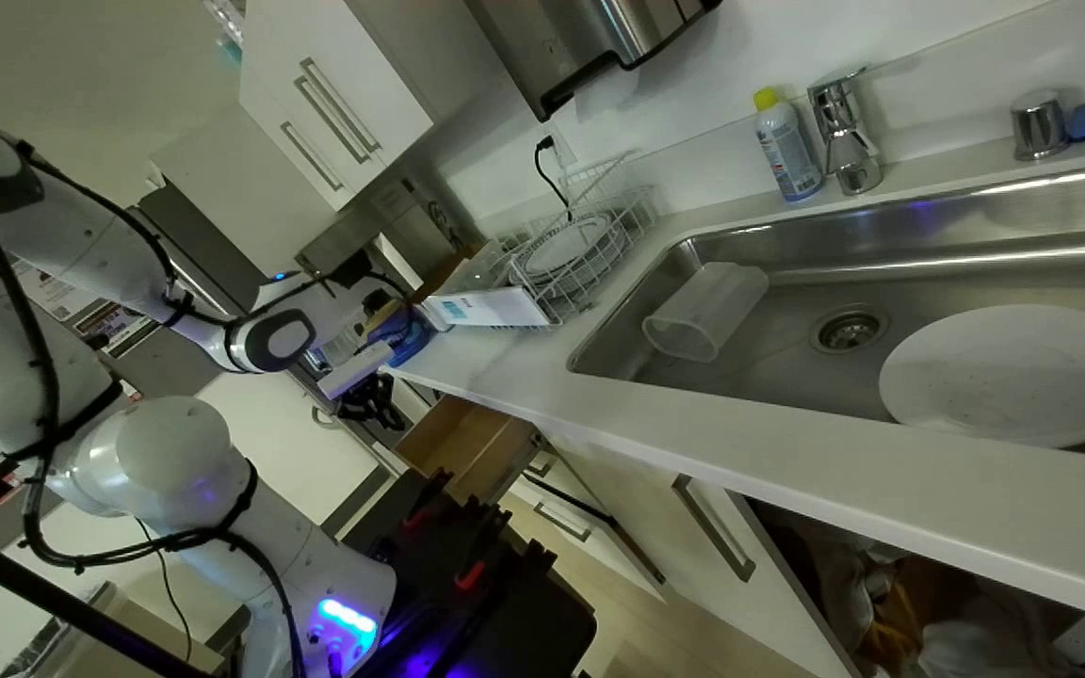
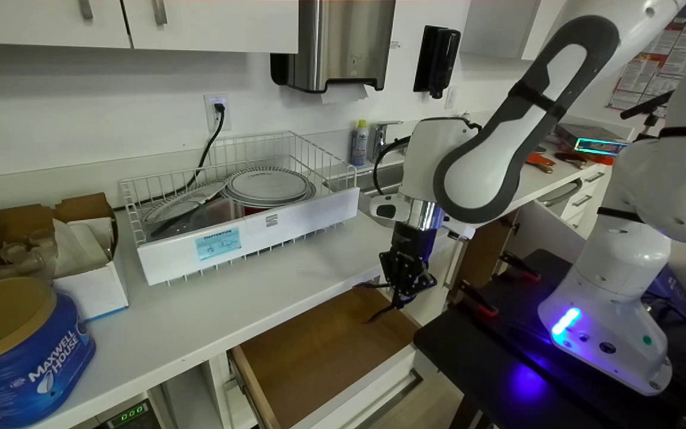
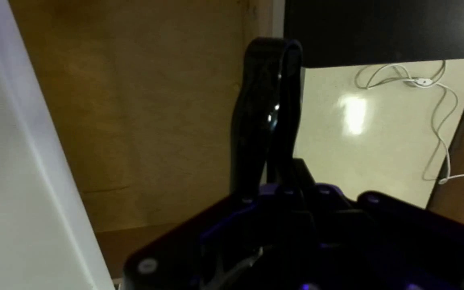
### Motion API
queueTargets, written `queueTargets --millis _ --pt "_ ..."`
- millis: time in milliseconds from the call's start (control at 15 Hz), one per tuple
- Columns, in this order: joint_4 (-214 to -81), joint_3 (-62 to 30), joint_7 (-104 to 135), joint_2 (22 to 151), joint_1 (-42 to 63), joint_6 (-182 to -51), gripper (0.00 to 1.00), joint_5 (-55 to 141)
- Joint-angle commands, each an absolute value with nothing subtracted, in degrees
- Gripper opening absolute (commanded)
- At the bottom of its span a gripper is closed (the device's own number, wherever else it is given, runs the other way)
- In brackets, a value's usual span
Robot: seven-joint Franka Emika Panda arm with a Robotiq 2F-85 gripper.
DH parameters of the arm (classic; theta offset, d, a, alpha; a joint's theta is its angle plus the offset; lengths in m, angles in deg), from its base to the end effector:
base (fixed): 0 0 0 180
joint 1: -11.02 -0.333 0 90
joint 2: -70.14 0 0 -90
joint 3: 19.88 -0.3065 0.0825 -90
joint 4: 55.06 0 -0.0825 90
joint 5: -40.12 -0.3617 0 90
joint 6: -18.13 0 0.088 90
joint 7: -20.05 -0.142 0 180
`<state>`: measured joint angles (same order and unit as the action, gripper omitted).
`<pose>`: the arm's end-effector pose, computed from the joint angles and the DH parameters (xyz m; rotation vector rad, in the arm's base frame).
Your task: Remove the black tongs from the sink and place them inside the open drawer on the left
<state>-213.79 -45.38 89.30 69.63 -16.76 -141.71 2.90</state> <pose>0.2416 0.2889 0.1927 -2.1081 -2.0224 -0.0853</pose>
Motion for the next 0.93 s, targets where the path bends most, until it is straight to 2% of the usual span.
queueTargets --millis 0,333,400,867 --pt "-213.3 -46.7 87.9 80.2 -18.3 -154.1 0.01 4.2" --pt "-209.5 -41.6 87.1 94.8 -24.0 -167.9 0.01 5.7" --pt "-209.3 -41.0 78.4 97.7 -22.5 -170.9 0.01 16.2" --pt "-197.4 -20.9 55.5 108.6 -39.6 -171.5 0.01 37.6"
